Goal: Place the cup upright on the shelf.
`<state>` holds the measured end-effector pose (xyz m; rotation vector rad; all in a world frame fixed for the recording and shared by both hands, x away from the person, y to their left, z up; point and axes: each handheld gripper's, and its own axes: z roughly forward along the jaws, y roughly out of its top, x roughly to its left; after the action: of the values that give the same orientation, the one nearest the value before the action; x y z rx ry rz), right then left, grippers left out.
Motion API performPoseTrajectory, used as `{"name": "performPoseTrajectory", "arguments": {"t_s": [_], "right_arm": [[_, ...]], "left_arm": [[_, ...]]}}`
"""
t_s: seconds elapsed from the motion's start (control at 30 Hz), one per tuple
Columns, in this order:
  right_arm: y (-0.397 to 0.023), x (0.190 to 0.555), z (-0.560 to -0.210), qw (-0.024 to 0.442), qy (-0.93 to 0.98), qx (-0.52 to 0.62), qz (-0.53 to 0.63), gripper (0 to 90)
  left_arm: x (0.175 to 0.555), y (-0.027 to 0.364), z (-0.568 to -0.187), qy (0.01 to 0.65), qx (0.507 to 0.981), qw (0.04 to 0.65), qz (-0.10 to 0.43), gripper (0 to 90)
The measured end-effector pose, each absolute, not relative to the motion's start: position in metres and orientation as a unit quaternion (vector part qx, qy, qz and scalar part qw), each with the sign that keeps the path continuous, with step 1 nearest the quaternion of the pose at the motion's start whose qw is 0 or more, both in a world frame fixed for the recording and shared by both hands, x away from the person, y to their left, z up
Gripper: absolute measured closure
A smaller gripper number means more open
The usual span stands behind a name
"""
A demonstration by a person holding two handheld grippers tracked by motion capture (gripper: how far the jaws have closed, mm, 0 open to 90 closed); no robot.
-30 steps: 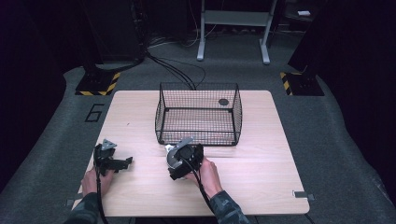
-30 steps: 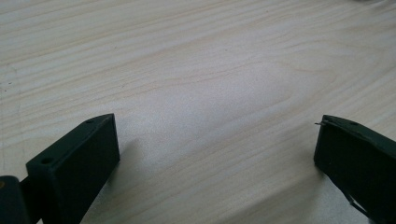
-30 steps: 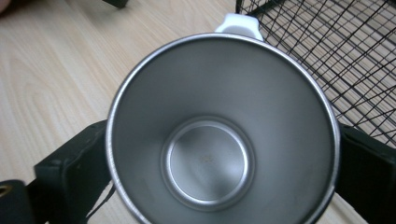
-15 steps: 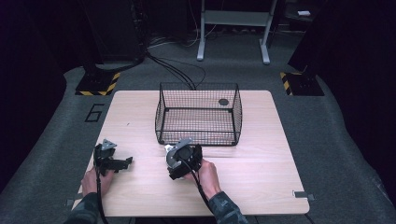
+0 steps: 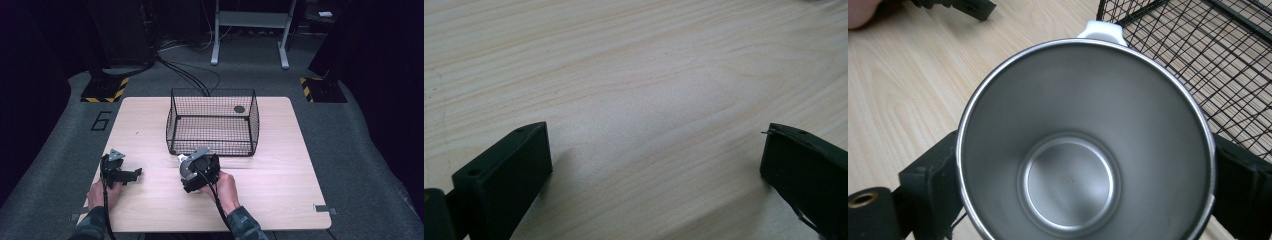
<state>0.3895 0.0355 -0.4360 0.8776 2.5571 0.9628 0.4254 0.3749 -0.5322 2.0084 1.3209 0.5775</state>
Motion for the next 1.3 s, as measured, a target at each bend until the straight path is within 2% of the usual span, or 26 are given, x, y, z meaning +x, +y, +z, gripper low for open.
{"name": "performPoseTrajectory", "arguments": {"t_s": [1.3], "right_arm": [[-0.063, 0.371, -0.408, 0.180, 0.849, 0.372, 0.330, 6.1]], "left_arm": [[0.425, 0.374, -0.532, 0.508, 0.765, 0.331, 0.219, 0.3]]}}
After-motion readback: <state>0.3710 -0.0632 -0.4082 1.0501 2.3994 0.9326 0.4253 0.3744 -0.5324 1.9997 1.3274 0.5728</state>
